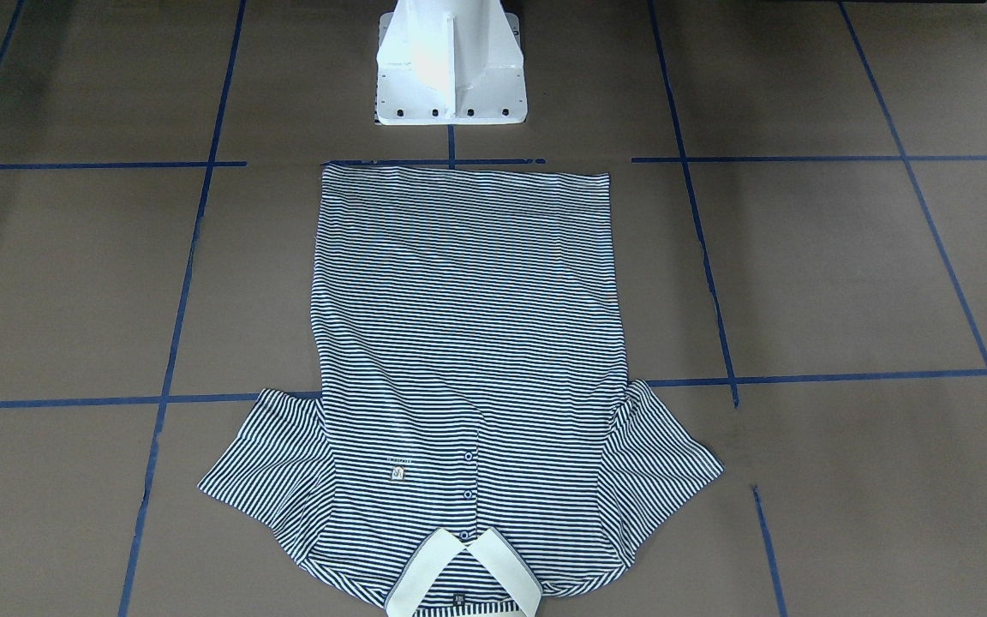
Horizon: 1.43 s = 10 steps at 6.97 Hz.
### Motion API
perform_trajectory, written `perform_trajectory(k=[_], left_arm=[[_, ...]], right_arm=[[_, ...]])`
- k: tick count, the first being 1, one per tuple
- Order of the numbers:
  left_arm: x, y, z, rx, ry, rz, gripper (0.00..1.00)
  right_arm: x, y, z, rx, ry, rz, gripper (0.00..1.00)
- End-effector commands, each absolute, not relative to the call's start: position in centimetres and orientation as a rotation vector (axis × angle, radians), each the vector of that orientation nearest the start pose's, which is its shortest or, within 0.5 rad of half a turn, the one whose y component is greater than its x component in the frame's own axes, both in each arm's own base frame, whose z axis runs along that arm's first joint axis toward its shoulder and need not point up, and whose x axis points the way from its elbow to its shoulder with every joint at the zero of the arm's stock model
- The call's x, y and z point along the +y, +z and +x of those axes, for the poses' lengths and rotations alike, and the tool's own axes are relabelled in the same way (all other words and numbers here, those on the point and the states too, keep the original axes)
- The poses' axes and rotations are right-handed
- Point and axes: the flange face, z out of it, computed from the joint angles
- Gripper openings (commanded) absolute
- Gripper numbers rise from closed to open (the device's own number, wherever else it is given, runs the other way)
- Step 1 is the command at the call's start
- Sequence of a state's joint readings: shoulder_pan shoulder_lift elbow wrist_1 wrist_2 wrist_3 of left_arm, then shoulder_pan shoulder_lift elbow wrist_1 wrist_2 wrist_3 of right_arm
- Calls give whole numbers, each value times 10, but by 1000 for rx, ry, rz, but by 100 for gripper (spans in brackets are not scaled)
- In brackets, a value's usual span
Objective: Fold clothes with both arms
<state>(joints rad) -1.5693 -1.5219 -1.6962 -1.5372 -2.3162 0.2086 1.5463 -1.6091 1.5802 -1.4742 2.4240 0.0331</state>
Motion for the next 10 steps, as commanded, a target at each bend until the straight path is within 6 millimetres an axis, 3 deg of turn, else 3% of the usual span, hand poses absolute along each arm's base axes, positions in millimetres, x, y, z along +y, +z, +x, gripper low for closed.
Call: perform_trajectory(k=[1,2,3,4,5,6,7,8,9,10], left_arm=[[-473,627,-65,733,226,124,100],[-477,617,-65,737,233,146,100],[-507,583,-63,728,255,207,100],[-542,538,-60,727,290,289,100],[-562,509,-55,724,324,354,100],[-568,490,-22,722,418,448,100],[-571,487,-17,735,370,460,100],[-583,479,-9,754,311,491,100],[-609,472,42,783,320,471,100],[-610,475,78,773,325,438,100]], right_arm=[[-498,637,46,-854,-16,34,100],[-527,611,41,-856,-21,25,100],[-565,568,-6,-854,-123,48,100],[-591,528,-47,-856,-213,93,100],[-615,487,-73,-822,-273,153,100],[-636,441,-106,-847,-224,160,100],[-631,421,-169,-886,-210,174,100],[-652,418,-215,-907,-101,186,100],[-659,427,-254,-965,-4,171,100],[-674,436,-274,-989,1,184,100]])
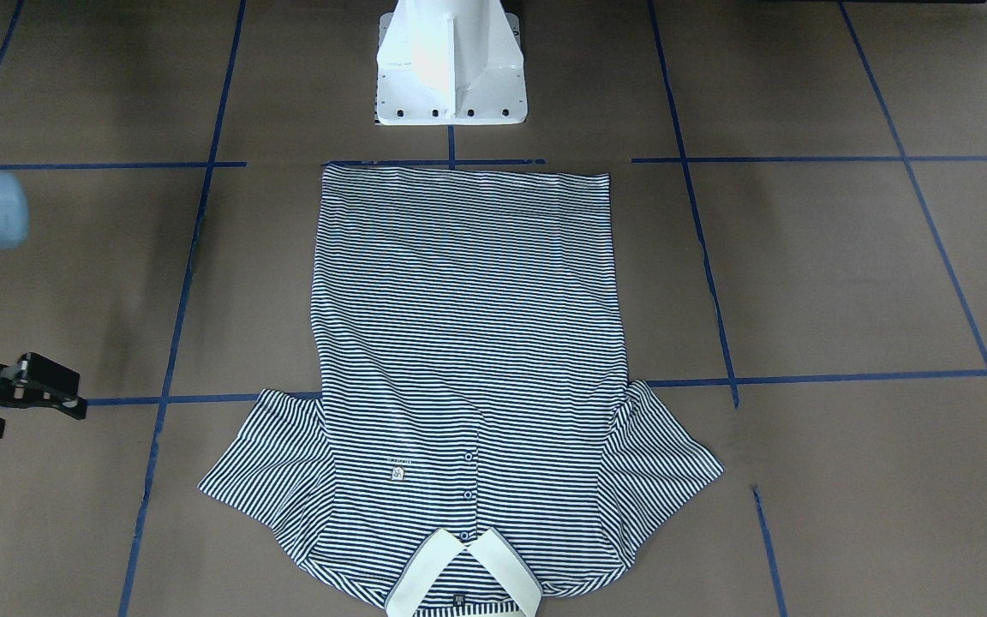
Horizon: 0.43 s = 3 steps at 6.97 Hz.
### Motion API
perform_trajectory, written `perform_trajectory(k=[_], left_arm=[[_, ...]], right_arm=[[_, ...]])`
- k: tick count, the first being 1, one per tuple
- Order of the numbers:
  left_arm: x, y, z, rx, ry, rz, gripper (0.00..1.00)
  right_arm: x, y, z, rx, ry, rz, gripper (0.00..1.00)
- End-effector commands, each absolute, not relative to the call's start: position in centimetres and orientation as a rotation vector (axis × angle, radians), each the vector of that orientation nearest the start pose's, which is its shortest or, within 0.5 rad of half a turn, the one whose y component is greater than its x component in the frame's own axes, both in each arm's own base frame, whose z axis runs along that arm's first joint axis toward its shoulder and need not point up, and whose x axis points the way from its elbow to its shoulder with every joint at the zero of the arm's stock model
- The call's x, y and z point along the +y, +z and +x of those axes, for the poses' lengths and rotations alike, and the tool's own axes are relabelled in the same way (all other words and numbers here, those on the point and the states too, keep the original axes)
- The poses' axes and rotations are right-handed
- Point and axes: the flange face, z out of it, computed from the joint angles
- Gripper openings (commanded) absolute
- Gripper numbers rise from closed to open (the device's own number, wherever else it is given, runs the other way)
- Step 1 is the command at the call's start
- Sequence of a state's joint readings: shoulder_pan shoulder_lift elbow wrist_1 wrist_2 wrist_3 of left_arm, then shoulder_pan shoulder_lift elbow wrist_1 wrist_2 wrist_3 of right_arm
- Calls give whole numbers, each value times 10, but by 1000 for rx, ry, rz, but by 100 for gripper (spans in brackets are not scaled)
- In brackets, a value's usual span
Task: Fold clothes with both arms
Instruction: 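Reach the right gripper to the sleeve nearest it and grasp it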
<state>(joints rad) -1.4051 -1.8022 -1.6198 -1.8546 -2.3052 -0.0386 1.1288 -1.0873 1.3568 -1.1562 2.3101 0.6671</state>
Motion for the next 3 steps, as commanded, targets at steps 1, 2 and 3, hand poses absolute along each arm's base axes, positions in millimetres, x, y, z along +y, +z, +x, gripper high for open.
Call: perform_trajectory(k=[1,2,3], left_arm=[[-611,472,82,779,290,442,100],[-610,470,82,787,287,455,100],[-610,469,82,789,281,454,100]], right_arm=[[-692,429,-303,-944,4,210,100],[-696,421,-338,-876,9,258,100],[-688,421,-364,-859,6,258,100]])
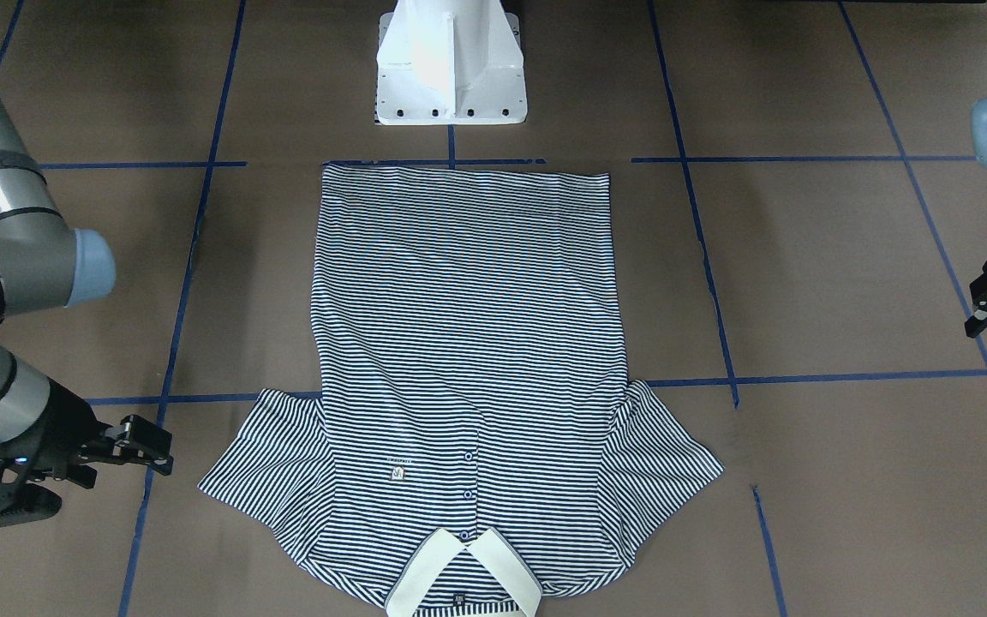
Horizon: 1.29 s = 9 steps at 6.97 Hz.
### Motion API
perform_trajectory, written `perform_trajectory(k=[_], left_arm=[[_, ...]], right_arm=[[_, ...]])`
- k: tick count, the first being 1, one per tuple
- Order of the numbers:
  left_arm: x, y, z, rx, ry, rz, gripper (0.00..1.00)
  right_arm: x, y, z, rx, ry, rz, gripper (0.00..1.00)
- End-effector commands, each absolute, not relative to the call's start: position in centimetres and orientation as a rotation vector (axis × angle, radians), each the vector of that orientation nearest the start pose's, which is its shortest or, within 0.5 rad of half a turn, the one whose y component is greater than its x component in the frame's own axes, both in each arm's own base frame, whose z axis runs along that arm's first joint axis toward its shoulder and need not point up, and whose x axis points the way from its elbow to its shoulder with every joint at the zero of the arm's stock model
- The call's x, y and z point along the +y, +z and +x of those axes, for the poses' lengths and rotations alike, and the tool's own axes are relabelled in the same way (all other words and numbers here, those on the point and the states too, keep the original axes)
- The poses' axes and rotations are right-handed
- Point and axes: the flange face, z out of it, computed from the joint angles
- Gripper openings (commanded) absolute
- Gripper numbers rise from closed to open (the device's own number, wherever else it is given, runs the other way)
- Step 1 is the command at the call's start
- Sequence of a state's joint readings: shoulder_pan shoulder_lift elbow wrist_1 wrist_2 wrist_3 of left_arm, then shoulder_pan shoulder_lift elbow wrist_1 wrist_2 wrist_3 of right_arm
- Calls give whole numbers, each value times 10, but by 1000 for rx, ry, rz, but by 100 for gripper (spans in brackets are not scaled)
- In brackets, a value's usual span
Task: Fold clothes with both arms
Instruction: 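Reach the right gripper to the sleeve nearest it and grasp it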
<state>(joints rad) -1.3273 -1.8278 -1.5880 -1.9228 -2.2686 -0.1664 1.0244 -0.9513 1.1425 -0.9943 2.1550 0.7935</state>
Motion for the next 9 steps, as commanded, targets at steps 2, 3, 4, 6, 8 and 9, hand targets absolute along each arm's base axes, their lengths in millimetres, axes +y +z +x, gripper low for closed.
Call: perform_trajectory(k=[2,3,4,6,8,9], left_arm=[[-612,461,84,795,272,459,100],[-615,459,84,797,268,459,100],[-614,458,84,798,265,460,100],[-614,457,84,800,264,459,100],[-615,456,85,800,264,461,100],[-615,456,85,800,264,461,100]], right_arm=[[-687,424,-404,-812,-7,261,99],[-685,422,-416,-791,-11,277,98],[-684,426,-419,-785,-11,272,94],[-683,434,-421,-774,-12,262,78],[-684,437,-422,-769,-14,257,47],[-685,433,-423,-772,-21,262,20]])
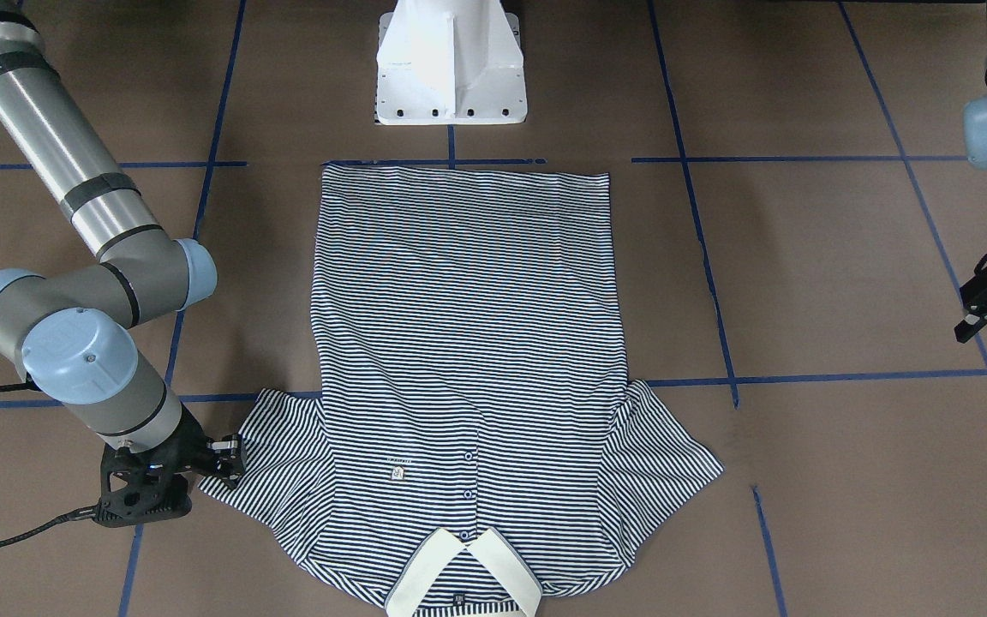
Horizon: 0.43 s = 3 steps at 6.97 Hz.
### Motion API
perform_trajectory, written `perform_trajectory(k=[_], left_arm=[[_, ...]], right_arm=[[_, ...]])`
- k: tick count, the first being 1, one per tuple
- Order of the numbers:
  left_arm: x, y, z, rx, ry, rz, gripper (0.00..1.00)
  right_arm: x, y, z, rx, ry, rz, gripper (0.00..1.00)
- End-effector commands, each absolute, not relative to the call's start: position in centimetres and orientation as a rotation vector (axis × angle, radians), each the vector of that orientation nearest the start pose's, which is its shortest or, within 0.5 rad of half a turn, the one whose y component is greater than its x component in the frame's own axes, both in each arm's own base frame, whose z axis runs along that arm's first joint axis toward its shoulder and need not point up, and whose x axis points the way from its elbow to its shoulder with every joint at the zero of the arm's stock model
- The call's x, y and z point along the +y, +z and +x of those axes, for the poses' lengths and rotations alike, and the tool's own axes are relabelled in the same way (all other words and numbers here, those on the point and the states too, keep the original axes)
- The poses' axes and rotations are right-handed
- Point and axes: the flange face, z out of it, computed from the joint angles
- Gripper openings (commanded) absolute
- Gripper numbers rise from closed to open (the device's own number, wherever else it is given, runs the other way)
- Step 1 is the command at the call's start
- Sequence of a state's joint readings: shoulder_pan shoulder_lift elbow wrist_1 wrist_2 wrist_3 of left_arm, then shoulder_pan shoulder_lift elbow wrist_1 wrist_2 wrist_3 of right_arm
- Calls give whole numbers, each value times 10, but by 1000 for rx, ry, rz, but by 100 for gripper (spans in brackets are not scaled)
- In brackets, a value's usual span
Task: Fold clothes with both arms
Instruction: 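Reach the right gripper to the sleeve nearest it and grasp it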
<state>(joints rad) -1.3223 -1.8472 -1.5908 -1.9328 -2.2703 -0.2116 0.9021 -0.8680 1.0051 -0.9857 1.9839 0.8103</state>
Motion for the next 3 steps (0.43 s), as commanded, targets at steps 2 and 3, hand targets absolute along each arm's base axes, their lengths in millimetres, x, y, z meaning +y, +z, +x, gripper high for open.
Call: perform_trajectory(k=[2,3], left_arm=[[-619,451,86,801,266,467,100],[-620,450,86,801,267,468,100]], right_arm=[[-686,427,-424,-774,-51,276,0],[-688,423,-422,-777,-75,291,0]])
